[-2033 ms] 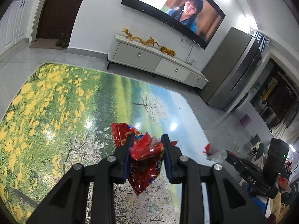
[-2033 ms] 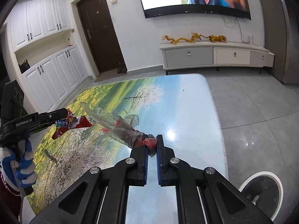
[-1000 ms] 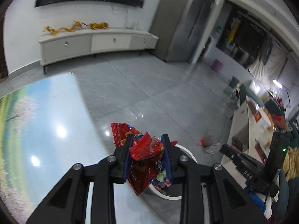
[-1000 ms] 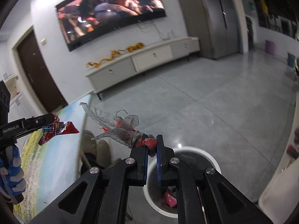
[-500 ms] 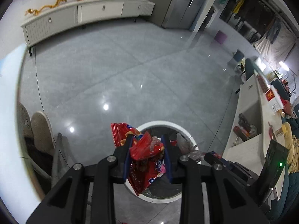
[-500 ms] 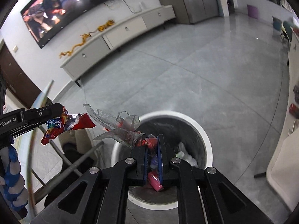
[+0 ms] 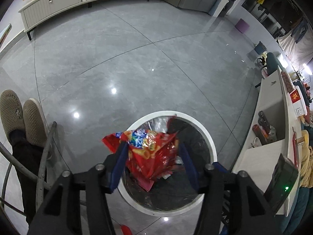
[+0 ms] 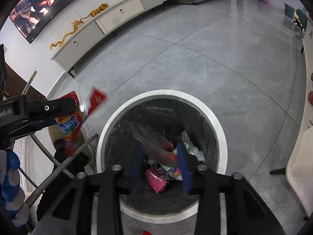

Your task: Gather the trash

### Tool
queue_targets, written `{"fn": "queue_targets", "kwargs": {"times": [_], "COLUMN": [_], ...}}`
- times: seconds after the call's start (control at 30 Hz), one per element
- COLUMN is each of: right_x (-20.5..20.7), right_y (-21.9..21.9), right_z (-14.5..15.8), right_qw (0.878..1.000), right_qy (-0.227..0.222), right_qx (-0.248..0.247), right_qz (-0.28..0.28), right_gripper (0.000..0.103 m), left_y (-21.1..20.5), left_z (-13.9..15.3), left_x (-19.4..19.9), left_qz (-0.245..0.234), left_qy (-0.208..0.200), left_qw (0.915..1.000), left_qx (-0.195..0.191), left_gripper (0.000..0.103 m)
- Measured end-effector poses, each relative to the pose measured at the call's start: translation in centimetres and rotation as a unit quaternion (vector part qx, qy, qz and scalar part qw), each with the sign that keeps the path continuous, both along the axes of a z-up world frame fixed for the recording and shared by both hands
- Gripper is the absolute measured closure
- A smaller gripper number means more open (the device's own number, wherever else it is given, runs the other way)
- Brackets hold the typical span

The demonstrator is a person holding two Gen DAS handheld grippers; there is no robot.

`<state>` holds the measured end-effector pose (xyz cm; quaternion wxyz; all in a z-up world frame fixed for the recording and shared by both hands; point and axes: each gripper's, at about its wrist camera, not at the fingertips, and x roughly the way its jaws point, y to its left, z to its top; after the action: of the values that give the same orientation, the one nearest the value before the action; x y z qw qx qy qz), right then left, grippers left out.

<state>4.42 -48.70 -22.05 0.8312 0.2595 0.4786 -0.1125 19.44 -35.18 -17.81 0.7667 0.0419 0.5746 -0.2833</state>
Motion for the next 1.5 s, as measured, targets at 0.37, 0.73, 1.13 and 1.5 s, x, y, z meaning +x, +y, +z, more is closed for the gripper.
{"fn": "queue_targets", "kwargs": {"times": [0.37, 0.73, 1.13, 1.5], "right_x": [-0.3, -1.6, -3.0, -3.6], "right_y": [0.0, -0.2, 1.4, 6.2], "right_z": [0.6, 4.0, 10.0, 16.0], "right_qw": [1.0, 0.999, 0.994, 0.986], "right_qy": [0.0, -0.024, -0.071, -0.123], "right_qx": [-0.009, -0.032, -0.078, -0.113], "right_qz": [-0.01, -0.026, -0.031, 0.007], "right_gripper": [0.045, 0.044, 0.036, 0.036], "left_y": [-0.1, 0.6, 3.9, 12.8], "left_z": [1.2, 5.9, 12.3, 15.7], "left_x": [-0.8, -2.9, -5.9, -7.6], "left_qz": [-0.011, -0.031, -0.034, 0.037], "left_qy": [-0.004, -0.05, -0.126, -0.218], "left_qw": [0.9996, 0.9963, 0.987, 0.9738], "left_qx": [-0.024, -0.062, -0.094, -0.054], "left_gripper": [0.037, 0.036, 0.034, 0.034]}}
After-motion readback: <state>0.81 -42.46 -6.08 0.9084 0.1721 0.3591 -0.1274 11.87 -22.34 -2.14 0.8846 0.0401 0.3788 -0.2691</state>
